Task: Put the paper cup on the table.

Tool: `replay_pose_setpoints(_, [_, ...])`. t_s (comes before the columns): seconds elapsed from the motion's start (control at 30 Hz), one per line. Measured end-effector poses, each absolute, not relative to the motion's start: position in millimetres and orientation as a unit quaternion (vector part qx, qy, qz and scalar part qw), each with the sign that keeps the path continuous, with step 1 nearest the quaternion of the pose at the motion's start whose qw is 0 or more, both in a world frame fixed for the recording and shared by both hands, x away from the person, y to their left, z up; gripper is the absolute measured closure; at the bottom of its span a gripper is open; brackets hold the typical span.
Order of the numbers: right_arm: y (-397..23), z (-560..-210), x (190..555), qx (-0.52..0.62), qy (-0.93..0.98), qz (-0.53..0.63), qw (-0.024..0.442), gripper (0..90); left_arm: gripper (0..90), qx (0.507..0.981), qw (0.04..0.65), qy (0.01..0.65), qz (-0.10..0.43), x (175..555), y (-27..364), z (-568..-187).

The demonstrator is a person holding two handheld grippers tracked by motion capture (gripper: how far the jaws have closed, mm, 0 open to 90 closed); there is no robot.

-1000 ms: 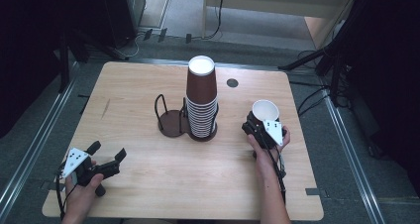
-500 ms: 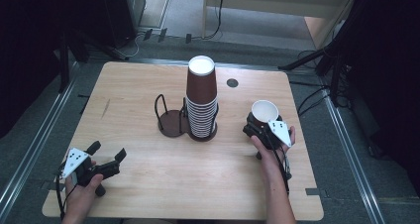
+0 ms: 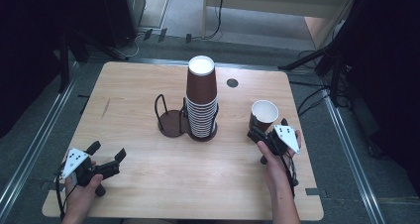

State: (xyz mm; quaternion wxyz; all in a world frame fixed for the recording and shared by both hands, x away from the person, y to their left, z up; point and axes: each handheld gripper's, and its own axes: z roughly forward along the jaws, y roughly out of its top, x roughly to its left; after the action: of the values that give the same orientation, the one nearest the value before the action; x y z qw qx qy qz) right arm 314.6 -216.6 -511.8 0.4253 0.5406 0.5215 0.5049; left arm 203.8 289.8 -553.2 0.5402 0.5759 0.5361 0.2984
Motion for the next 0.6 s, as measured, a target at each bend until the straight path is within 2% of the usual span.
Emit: replay_pose_setpoints(0.6, [-236,-506,285,0.532,0.517,0.518,0.426,0.0,0.0,0.575,0.541,0.536,0.299,204,290,-553])
